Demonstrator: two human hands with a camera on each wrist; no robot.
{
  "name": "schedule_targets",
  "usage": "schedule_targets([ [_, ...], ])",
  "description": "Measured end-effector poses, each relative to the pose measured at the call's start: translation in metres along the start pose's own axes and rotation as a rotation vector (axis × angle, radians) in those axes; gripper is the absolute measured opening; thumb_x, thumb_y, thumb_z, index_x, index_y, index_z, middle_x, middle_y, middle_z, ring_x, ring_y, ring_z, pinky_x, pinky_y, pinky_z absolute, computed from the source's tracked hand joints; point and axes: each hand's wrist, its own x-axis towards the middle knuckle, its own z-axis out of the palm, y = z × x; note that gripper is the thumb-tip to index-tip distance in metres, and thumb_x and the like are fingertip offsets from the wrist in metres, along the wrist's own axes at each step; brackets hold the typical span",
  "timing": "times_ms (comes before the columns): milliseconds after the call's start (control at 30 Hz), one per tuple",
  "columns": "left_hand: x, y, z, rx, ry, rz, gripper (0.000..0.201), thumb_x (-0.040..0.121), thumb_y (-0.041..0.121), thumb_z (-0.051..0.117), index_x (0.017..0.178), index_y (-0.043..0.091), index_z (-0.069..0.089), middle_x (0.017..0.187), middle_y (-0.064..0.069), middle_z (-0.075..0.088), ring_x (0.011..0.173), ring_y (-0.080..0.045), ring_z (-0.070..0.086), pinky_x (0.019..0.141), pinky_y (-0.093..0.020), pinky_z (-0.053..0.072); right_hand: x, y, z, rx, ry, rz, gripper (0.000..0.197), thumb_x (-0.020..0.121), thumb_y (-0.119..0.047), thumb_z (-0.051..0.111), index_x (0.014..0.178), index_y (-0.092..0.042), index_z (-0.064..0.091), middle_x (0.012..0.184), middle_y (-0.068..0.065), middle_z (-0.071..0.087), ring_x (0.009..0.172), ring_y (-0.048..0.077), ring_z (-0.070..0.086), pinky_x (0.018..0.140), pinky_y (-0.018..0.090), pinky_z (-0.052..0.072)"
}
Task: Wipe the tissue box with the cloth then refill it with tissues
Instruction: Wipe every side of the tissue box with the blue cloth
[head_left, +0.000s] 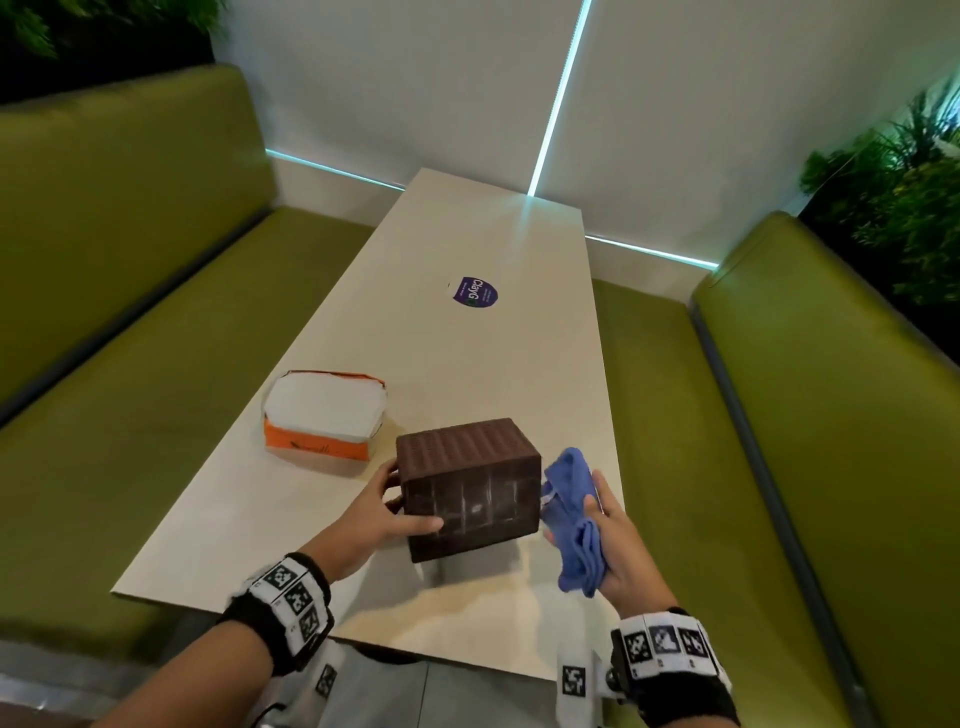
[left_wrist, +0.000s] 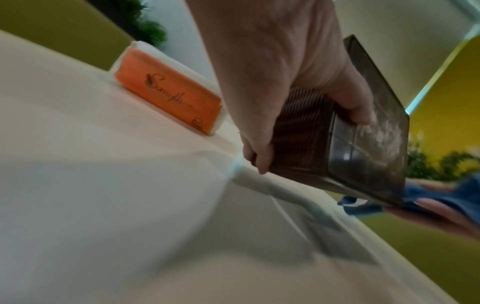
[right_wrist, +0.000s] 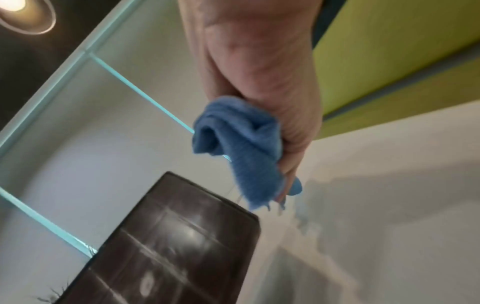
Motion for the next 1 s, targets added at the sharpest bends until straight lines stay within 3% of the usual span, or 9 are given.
schedule_targets([
  [133, -0.005, 0.004, 0.003, -0.162, -0.047, -0.053, 0.107, 0.045, 0.027, 0.098, 0.137, 0.021, 0.043, 0.136, -0.01, 0.057, 0.116, -0.026, 0.064, 0.081, -0.037, 0.058, -0.023, 0.018, 0.017, 0.089, -0.246, 0.153, 0.06, 0.079, -0.04, 0.068, 0.127, -0.011, 0.048, 0.09, 0.008, 0.069, 0.07, 0.021, 0.067, 0.059, 0.032, 0.057],
  [267, -0.009, 0.012, 0.019, -0.161, -0.162, -0.078, 0.093, 0.058, 0.022, 0.092, 0.138, 0.018, 0.044, 0.133, -0.012, 0.061, 0.119, -0.028, 0.062, 0.085, -0.038, 0.057, -0.032, 0.026, 0.039, 0.062, -0.29, 0.134, 0.08, 0.039, -0.042, 0.095, 0.104, -0.003, 0.07, 0.109, 0.018, 0.071, 0.098, 0.028, 0.07, 0.078, 0.034, 0.06],
  [333, -0.011, 0.018, 0.024, -0.14, -0.19, -0.073, 0.087, 0.062, 0.017, 0.087, 0.138, 0.017, 0.044, 0.132, -0.014, 0.061, 0.118, -0.029, 0.062, 0.087, -0.038, 0.057, -0.033, 0.023, 0.045, 0.074, -0.316, 0.131, 0.059, 0.049, -0.028, 0.093, 0.101, -0.006, 0.074, 0.112, 0.018, 0.071, 0.1, 0.026, 0.071, 0.079, 0.031, 0.06],
  [433, -0.012, 0.026, 0.015, -0.101, -0.251, -0.087, 0.107, 0.054, 0.021, 0.094, 0.143, 0.022, 0.036, 0.137, -0.01, 0.057, 0.126, -0.029, 0.057, 0.101, -0.046, 0.049, -0.032, 0.011, 0.042, 0.069, -0.318, 0.089, 0.045, 0.072, -0.01, 0.072, 0.117, -0.003, 0.065, 0.113, 0.017, 0.071, 0.101, 0.026, 0.07, 0.079, 0.031, 0.059],
  [567, -0.009, 0.044, -0.008, 0.005, -0.243, -0.094, 0.144, 0.045, 0.029, 0.097, 0.149, 0.047, -0.002, 0.153, 0.01, 0.024, 0.143, -0.019, 0.027, 0.115, -0.049, 0.03, -0.027, -0.005, 0.032, -0.187, -0.361, -0.059, 0.047, 0.074, -0.001, 0.075, 0.118, -0.007, 0.06, 0.112, 0.013, 0.072, 0.106, 0.028, 0.068, 0.082, 0.029, 0.057],
  [700, -0.002, 0.059, 0.003, 0.256, -0.343, -0.056, 0.118, 0.066, 0.014, 0.089, 0.15, 0.042, 0.011, 0.152, 0.018, 0.031, 0.141, -0.008, 0.031, 0.114, -0.041, 0.034, -0.022, -0.014, 0.034, -0.449, -0.437, -0.085, 0.063, 0.069, 0.001, 0.08, 0.126, -0.01, 0.055, 0.119, 0.011, 0.069, 0.114, 0.026, 0.064, 0.09, 0.031, 0.055],
  [833, 0.004, 0.049, 0.012, 0.299, -0.22, 0.014, 0.095, 0.066, 0.006, 0.088, 0.141, 0.031, 0.037, 0.137, 0.011, 0.053, 0.13, -0.012, 0.049, 0.1, -0.028, 0.047, -0.02, -0.018, 0.035, -0.535, -0.382, -0.119, 0.08, 0.071, -0.019, 0.084, 0.138, -0.028, 0.043, 0.131, -0.002, 0.063, 0.12, 0.015, 0.059, 0.102, 0.035, 0.049],
  [933, 0.005, 0.034, 0.011, 0.256, -0.119, 0.054, 0.101, 0.059, 0.008, 0.091, 0.141, 0.028, 0.036, 0.137, 0.012, 0.05, 0.128, -0.012, 0.049, 0.1, -0.029, 0.047, -0.029, -0.033, 0.041, -0.654, -0.125, -0.257, 0.107, 0.066, -0.06, 0.076, 0.151, -0.029, 0.019, 0.144, 0.007, 0.05, 0.121, 0.022, 0.056, 0.093, 0.023, 0.051],
  [1000, 0.006, 0.028, 0.014, 0.256, -0.099, 0.075, 0.105, 0.055, 0.011, 0.092, 0.142, 0.028, 0.035, 0.137, 0.013, 0.049, 0.127, -0.009, 0.049, 0.097, -0.027, 0.048, -0.041, -0.044, 0.053, -0.731, 0.074, -0.428, 0.091, 0.083, -0.051, 0.065, 0.153, -0.027, 0.011, 0.125, 0.007, 0.057, 0.111, 0.021, 0.057, 0.082, 0.018, 0.049],
])
